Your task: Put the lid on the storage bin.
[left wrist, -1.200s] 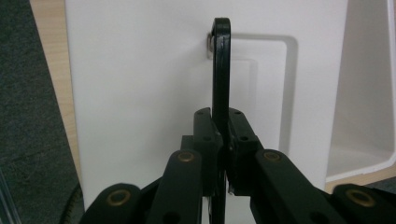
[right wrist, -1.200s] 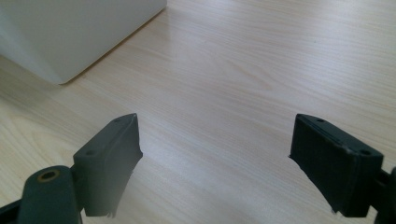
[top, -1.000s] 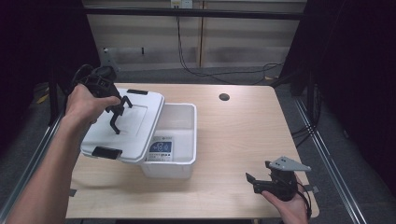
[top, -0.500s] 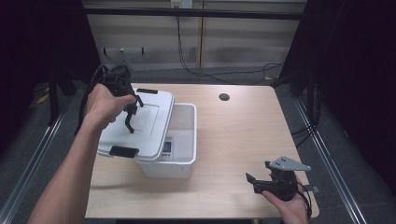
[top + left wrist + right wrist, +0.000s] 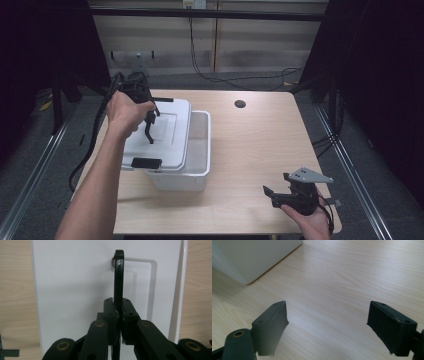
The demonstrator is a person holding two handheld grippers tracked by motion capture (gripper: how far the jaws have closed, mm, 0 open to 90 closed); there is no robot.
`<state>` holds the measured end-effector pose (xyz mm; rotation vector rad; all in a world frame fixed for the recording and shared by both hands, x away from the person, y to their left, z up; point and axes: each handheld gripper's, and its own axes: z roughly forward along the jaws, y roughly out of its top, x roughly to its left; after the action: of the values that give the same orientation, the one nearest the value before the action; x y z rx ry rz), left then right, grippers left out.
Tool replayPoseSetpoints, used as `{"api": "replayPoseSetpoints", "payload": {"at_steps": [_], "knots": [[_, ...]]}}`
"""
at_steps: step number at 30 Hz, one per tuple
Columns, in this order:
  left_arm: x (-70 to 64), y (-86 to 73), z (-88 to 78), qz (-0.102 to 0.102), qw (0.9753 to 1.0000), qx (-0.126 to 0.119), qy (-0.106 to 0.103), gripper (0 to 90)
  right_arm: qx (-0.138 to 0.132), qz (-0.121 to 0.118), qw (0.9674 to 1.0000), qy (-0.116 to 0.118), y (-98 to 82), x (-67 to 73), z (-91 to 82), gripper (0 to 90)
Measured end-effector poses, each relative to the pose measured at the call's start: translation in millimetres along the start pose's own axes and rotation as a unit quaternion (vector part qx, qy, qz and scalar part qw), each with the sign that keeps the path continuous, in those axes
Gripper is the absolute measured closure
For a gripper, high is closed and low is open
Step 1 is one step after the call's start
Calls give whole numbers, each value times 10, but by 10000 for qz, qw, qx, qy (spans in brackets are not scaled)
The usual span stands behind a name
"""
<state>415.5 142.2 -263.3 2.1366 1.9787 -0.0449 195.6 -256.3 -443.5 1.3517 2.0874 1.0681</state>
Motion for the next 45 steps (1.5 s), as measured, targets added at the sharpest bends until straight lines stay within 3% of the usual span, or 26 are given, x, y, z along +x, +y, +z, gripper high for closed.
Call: {"api": "replayPoseSetpoints", "payload": {"at_steps": [11, 18, 25, 45], "knots": [[-291, -7, 63, -80, 9999, -37, 109, 846, 2, -15, 10000, 4, -2, 2, -1, 156], [-358, -16, 142, -83, 9999, 75, 124, 848, 5, -21, 10000, 3, -3, 0, 2, 155], [-387, -11, 136, -240, 9996, 18, -131, 847, 7, -26, 10000, -1, -4, 1, 0, 156], [-493, 15, 324, -156, 9997, 148, -91, 847, 30, -49, 10000, -18, -9, -7, 1, 156]]}}
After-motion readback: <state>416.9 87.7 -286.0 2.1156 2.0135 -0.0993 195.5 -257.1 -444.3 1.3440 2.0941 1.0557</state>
